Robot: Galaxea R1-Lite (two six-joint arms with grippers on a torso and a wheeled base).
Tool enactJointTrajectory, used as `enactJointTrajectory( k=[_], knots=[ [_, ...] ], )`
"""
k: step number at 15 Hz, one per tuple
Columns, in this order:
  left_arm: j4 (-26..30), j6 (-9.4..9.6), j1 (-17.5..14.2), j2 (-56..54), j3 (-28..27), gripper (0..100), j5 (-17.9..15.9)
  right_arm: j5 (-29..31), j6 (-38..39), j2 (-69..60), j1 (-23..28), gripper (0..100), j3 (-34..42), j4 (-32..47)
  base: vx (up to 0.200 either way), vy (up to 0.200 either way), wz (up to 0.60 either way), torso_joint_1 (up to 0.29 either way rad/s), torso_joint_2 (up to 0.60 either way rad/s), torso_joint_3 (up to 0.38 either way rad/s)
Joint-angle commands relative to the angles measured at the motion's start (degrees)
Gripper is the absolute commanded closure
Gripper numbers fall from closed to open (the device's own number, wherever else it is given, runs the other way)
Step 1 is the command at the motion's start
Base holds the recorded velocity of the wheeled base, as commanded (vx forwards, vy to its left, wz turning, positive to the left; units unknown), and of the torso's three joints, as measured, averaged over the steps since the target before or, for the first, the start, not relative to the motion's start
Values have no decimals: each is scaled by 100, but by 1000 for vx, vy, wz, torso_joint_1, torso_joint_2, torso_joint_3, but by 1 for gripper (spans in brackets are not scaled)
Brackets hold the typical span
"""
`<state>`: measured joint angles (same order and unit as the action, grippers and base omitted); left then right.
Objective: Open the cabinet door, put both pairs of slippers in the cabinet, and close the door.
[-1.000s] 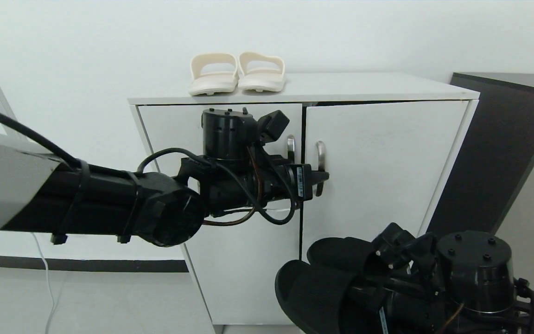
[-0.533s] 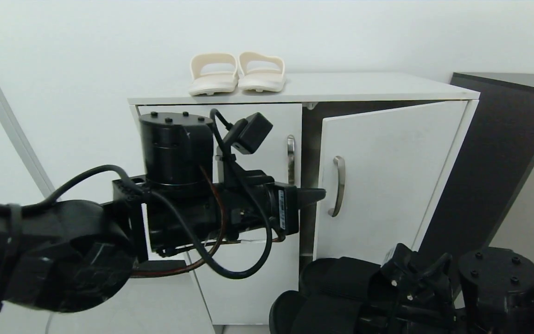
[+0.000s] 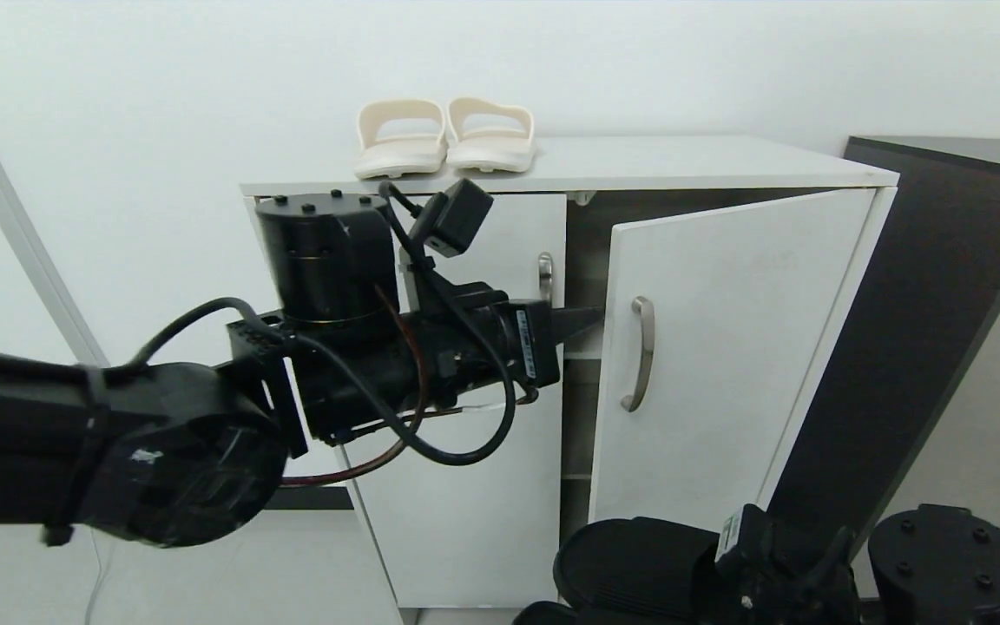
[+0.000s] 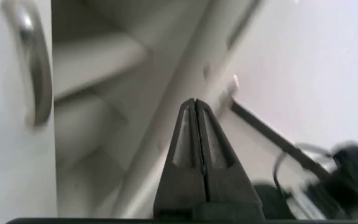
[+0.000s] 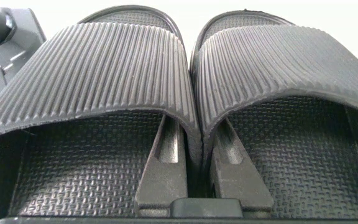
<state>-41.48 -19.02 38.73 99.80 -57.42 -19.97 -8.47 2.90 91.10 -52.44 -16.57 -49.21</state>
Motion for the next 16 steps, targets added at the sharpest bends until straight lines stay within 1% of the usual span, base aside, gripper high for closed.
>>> enactJointTrajectory(
  k=[1,2,4,6,11,12,14,15,16],
  knots=[
    [-272,-76,-15,725,-331,100,19,3,0,4,-38,100,22,-1,0,0,0,0,0,0],
    [-228,-155,-15,786,-428,100,19,3,0,4,-29,100,31,-1,0,0,0,0,0,0],
    [-272,-313,-15,848,-437,100,19,3,0,22,-29,100,40,-1,0,0,0,0,0,0],
    [-272,-331,-15,848,-428,100,28,3,0,39,-82,100,40,-1,0,0,0,0,0,0],
    [-281,-331,-15,856,-419,100,28,-5,-88,31,-310,100,207,-1,-200,0,0,4,2,1],
    [-281,-322,47,839,-402,100,28,-5,-211,31,-337,100,286,-1,-200,0,0,-2,-7,2],
    [-308,-278,478,830,-393,100,37,-14,-334,31,-398,100,347,-1,-200,0,0,2,5,7],
    [-334,-278,653,839,-393,100,107,-14,-334,39,-416,100,356,-1,-200,0,0,2,-2,-2],
    [-413,-287,715,839,-402,100,142,-14,-343,39,-416,100,356,-1,-200,0,0,2,-2,-2]
  ],
)
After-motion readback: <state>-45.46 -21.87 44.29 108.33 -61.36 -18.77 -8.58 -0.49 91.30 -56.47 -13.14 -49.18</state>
